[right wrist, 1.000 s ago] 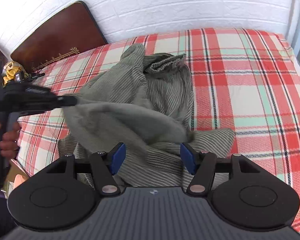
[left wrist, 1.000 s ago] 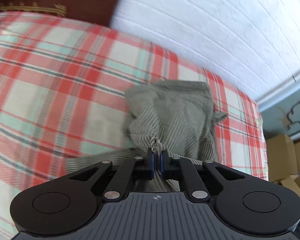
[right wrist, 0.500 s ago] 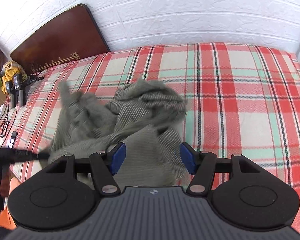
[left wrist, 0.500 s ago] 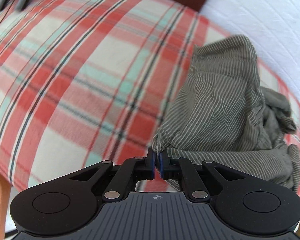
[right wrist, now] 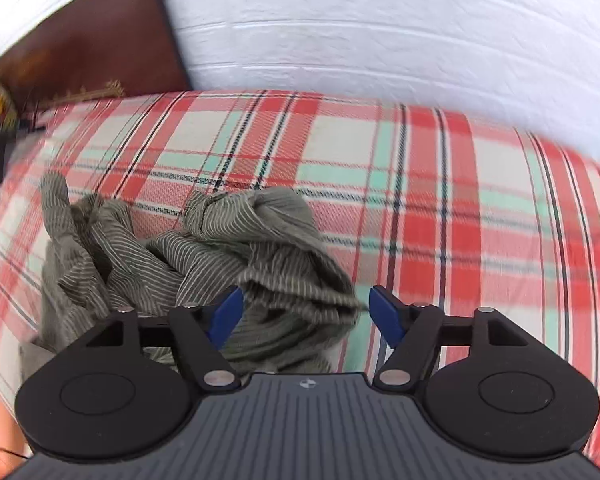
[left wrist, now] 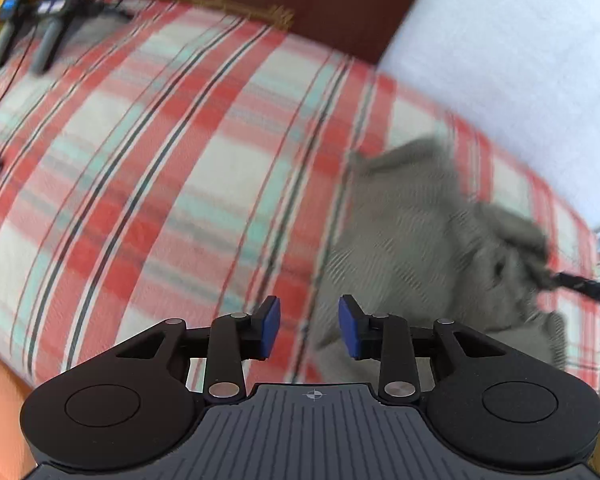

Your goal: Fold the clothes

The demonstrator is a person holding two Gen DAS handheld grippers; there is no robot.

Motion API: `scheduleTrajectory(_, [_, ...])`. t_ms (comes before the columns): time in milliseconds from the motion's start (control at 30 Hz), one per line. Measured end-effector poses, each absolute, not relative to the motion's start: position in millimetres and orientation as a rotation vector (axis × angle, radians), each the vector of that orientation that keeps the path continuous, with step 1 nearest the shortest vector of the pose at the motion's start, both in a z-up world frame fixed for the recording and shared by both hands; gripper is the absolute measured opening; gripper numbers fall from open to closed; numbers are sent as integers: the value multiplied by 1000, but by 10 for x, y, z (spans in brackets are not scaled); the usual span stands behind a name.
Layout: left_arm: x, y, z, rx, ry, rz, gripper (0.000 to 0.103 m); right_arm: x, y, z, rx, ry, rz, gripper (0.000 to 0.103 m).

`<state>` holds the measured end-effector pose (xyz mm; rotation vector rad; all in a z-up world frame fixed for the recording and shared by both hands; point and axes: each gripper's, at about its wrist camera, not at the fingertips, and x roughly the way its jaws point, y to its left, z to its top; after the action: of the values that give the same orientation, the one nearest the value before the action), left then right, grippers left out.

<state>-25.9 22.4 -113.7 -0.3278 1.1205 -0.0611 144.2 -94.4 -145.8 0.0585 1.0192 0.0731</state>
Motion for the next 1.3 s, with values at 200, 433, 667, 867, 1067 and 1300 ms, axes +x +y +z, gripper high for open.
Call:
scheduleTrajectory(200, [156,-360,-1151,-316,1105,-235,59,1657,-836,-1544,-27,1044,122,76])
scheduleTrajectory(433, [451,-1008,-1473,-204,1155,-245,60,1790,-781,-1602,-58,1027,146,77])
scheduleTrajectory(667, [533,-1022,-1742,-208,1234,-167,3,1981,-762,-1788,2,1074,202,29])
scheduleTrajectory(867, [311,-698,-1577,-262,1181,-103,0,1755,-1052,-1519,157,1032,168,3])
scheduleTrajectory(1067, [-12,-386,-1386,-301,1146,-28,0,1159,-1638,-994,257,890,79,3])
scheduleTrajectory(1300, [-374,-201,-1432,-345,1184,9,0,410,-2405,-900,361,842,-128,3])
